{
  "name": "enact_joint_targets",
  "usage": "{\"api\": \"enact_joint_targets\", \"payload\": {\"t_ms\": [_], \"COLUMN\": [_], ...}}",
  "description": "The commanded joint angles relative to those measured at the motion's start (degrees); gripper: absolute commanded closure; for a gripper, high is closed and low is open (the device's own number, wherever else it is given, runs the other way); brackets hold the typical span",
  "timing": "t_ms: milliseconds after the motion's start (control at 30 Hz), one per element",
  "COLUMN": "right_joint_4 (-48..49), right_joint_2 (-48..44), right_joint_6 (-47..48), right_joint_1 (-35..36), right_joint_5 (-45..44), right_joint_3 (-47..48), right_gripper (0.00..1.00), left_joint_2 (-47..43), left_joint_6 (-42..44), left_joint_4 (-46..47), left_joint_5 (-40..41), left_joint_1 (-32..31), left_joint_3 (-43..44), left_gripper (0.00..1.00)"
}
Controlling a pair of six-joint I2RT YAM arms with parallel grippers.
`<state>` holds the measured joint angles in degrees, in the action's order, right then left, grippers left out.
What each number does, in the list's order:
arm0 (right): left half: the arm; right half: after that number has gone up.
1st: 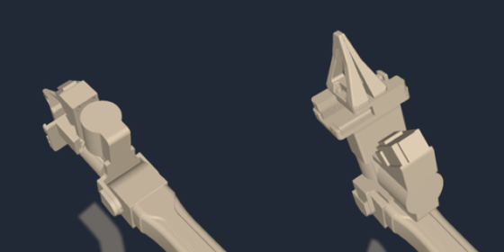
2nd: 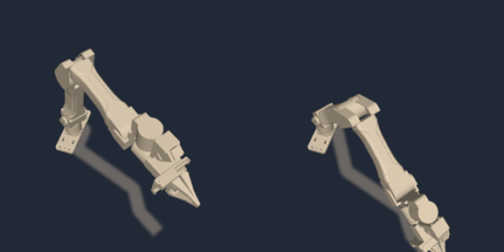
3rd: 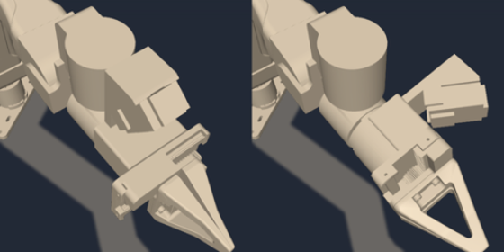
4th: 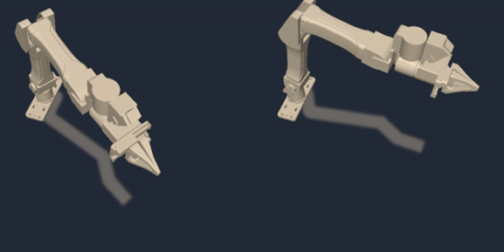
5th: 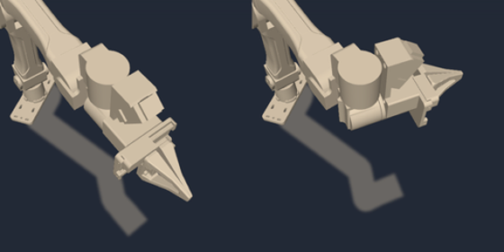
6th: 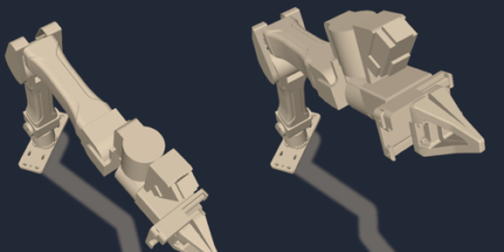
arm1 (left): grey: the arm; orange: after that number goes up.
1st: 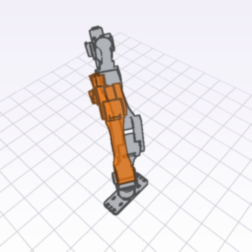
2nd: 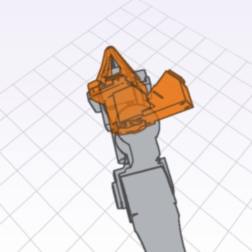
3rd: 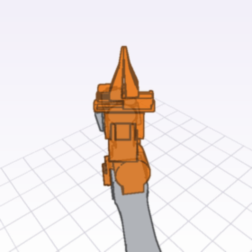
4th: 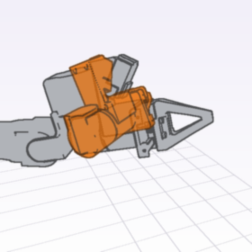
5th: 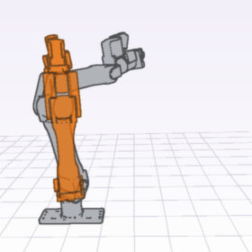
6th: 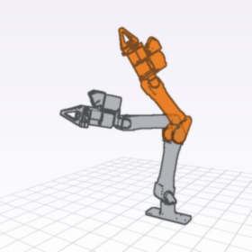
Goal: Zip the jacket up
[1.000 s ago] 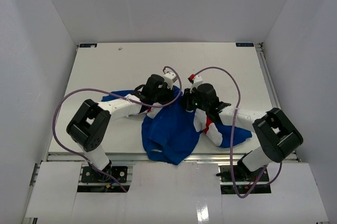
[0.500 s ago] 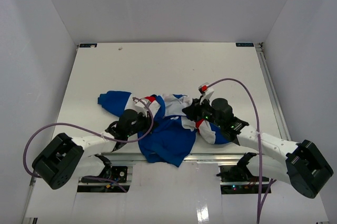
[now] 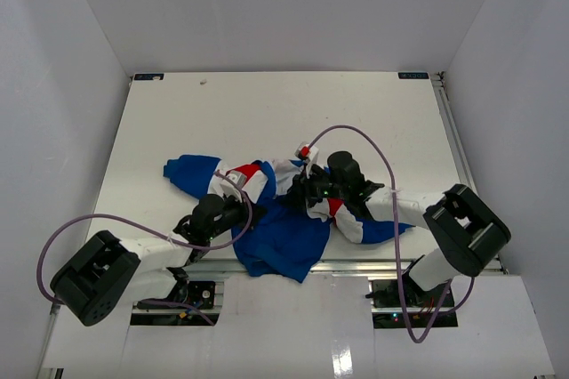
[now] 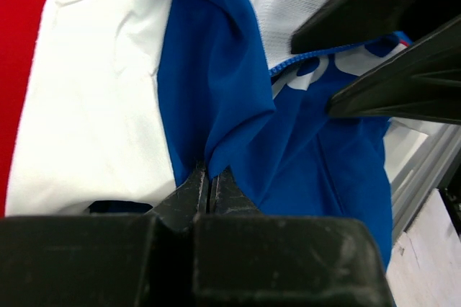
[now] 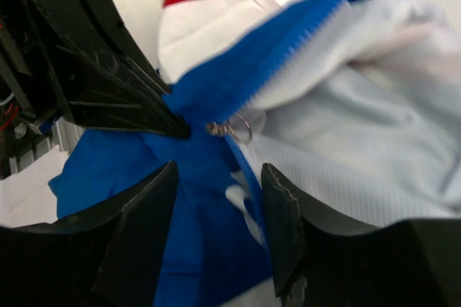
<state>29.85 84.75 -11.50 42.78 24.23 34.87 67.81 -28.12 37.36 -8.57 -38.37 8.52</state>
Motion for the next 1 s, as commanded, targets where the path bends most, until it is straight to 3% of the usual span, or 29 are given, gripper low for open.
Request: {"api": "enact_joint_targets", "payload": {"t_ms": [0,500,867,967], "right_joint_4": [5.13,4.33,1.47,0.51], "right_joint_2": [4.38,11.97,14.63,15.57], "right_joint_6": [6.57,7.15,7.03,7.12], "right_joint_1": [-0.10,-3.32,-3.32,-3.32], "right_joint_5": [14.27,24.90,29.73,29.61], "right_joint_3": [6.54,11.56,15.64,16.17], "right_gripper": [0.42,0.43,0.70,0.73], "left_joint_2": [-2.82,-6.02,-4.80,-4.98], "left_joint_6": [-0.12,0.08,0.17,0.17], "left_joint_4": [3.59,2.24,1.40,1.05], "left_joint_5": [-2.62,-3.02,-2.42,-2.42], "left_joint_1": [-0.18,-0.14,-0.13,-0.16], "left_joint_3": [-1.78,-1.29,-0.52,-0.25], "left_gripper": [1.00,1.00,1.00,1.00]}}
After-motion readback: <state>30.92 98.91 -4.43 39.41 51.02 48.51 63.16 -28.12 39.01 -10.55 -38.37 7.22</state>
